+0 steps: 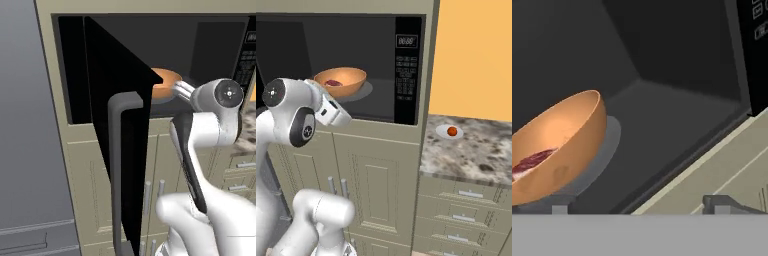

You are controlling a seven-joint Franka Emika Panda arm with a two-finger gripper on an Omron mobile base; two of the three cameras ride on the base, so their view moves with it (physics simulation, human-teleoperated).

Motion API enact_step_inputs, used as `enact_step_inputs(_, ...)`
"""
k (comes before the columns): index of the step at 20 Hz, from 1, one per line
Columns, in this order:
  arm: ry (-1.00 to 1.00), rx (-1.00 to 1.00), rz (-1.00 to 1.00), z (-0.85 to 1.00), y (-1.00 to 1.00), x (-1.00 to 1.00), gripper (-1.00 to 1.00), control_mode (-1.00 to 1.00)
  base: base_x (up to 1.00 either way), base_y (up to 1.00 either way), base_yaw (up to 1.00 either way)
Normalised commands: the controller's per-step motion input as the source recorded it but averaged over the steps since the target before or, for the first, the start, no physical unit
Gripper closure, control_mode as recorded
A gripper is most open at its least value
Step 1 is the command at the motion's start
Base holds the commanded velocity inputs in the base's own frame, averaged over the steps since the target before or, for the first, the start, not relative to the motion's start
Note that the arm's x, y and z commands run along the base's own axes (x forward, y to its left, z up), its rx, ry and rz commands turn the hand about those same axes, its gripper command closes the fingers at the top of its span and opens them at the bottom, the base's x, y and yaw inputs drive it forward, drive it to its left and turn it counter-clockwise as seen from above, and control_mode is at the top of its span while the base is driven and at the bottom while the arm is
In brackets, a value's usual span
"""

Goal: Remove the apple from the bowl and place it on the small plate. Then place the bowl with only the steak in the microwave, close the door, and press the start button to microwave the steak.

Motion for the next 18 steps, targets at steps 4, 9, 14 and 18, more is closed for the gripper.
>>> enact_step_inputs(4, -0.13, -0.61, -0.12, 0.0, 0.06, -0.09, -1.0, -1.0, 0.0, 0.0, 0.0)
enact_step_inputs(9, -0.19, -0.55, -0.17, 0.0, 0.01, -0.2, -1.0, -1.0, 0.0, 0.0, 0.0)
enact_step_inputs(14, -0.21, -0.47, -0.12, -0.3, 0.07, -0.23, -1.0, -1.0, 0.0, 0.0, 0.0)
enact_step_inputs(18, -0.25, -0.37, -0.27, -0.5, 0.01, 0.0, -1.0, -1.0, 0.0, 0.0, 0.0)
